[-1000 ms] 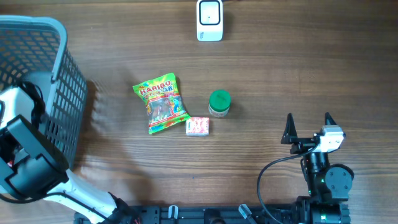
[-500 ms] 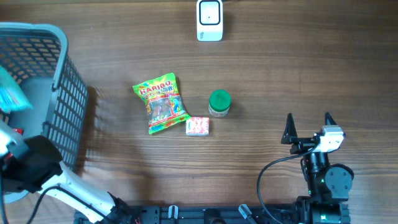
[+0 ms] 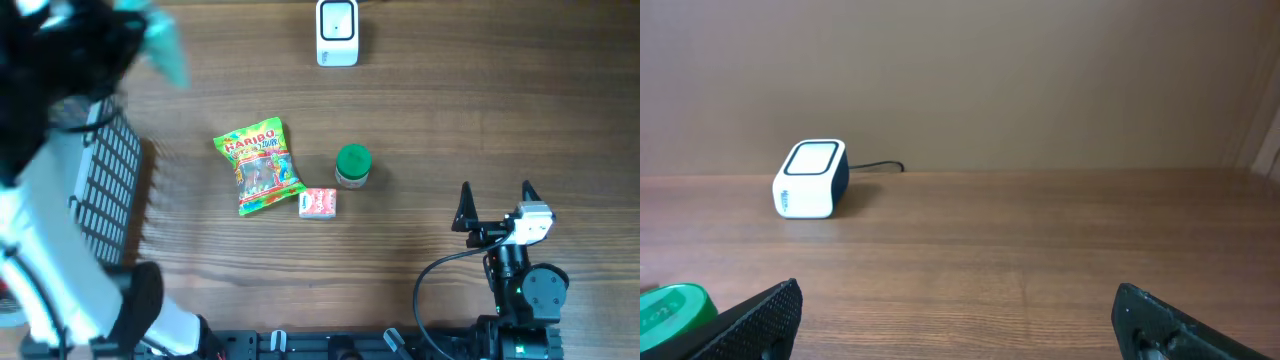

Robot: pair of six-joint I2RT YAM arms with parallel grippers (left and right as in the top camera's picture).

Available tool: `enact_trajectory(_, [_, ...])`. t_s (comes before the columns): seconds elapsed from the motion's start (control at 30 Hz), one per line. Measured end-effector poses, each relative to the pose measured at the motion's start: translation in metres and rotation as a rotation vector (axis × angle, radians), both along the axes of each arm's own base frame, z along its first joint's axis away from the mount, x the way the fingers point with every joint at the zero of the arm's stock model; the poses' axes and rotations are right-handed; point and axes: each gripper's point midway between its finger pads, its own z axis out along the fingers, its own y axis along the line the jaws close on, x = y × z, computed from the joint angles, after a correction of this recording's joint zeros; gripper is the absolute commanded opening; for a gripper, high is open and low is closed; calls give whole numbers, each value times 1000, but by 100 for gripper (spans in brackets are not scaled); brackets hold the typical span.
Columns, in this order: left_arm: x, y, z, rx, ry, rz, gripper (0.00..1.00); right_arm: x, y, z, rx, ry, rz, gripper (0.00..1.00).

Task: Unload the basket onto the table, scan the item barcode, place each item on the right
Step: 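Carry the wipes pack and drop it right of the jar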

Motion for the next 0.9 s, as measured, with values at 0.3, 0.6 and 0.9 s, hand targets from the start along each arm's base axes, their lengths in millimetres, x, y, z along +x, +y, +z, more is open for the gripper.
enact_trajectory(0.3, [63,-272,-178,140,244,-578,4,0,0,0,0,0,0,100])
enact_trajectory(0.6, [31,-362,-376,473,454,-755,59,0,0,0,0,0,0,100])
enact_trajectory(0.9, [45,-355,-316,513,298,-692,95,0,0,0,0,0,0,100])
